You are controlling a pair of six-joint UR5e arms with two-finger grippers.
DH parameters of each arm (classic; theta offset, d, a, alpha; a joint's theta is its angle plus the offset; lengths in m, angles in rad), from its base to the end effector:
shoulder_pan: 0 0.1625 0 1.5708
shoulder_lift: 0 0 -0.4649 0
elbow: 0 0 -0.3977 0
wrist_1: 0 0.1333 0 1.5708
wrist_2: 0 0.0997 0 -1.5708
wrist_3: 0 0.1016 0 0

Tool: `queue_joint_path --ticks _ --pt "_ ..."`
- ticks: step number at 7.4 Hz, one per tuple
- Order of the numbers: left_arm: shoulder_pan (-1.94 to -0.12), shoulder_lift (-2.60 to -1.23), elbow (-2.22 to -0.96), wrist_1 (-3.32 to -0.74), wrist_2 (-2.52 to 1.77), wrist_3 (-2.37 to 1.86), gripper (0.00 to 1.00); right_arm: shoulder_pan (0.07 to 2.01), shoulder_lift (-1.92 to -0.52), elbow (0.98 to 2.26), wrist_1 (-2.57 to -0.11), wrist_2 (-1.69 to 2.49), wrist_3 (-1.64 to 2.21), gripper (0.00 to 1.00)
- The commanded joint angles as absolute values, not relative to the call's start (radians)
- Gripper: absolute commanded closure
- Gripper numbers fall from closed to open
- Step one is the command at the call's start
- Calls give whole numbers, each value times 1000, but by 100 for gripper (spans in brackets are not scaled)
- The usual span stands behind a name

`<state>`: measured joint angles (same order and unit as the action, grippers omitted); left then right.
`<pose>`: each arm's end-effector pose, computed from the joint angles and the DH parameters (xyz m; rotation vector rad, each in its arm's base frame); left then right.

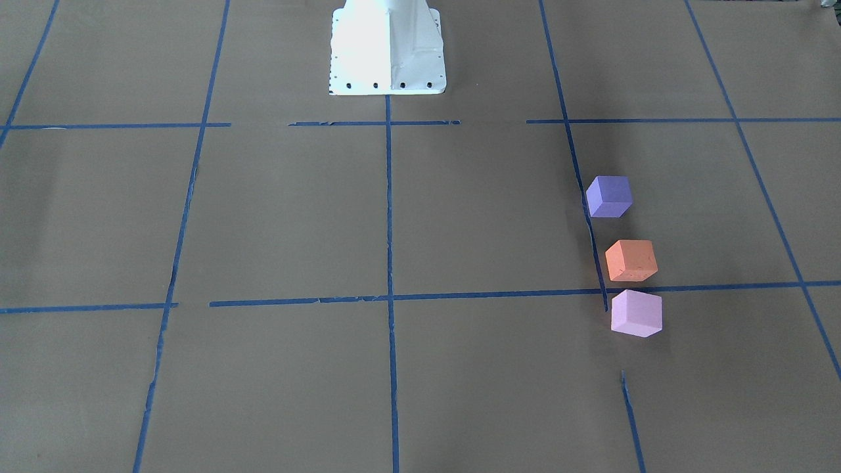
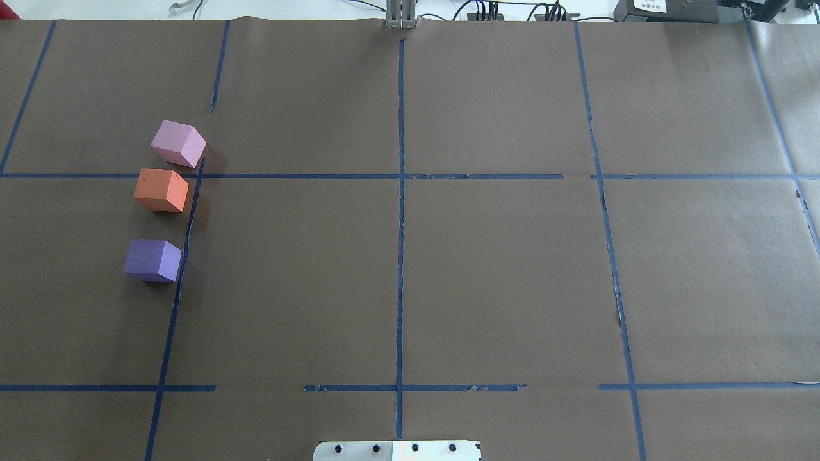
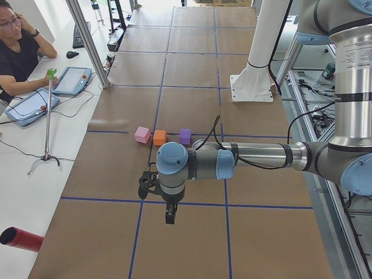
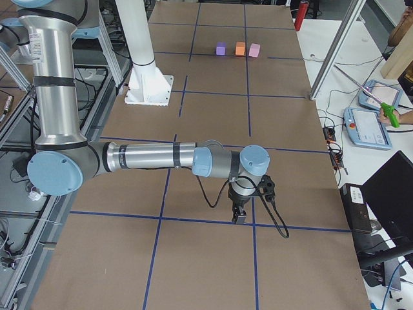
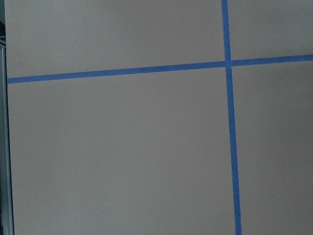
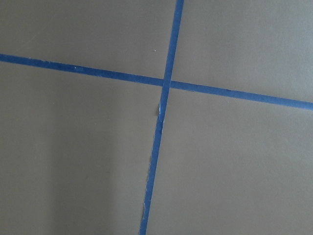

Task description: Arrange blocks in a line

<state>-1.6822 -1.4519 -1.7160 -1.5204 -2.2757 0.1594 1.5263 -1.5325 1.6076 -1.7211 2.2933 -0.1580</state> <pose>-0.1160 -0.4300 0.6934 0.0723 0.7016 0.0375 0.0435 -0.5105 0.6807 -0.0309 -0.7259 -0.1664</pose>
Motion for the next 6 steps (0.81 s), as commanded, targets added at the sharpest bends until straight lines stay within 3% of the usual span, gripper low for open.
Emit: queue_joint_path --ticks 1,6 --pt "-1680 -1454 -1718 -1520 -2273 158 0 1526 -1532 1608 -1721 2293 -158 0" --pt "-1621 -1454 -1715 -1474 -2267 167 0 1526 -1532 1608 -1721 2293 -158 0"
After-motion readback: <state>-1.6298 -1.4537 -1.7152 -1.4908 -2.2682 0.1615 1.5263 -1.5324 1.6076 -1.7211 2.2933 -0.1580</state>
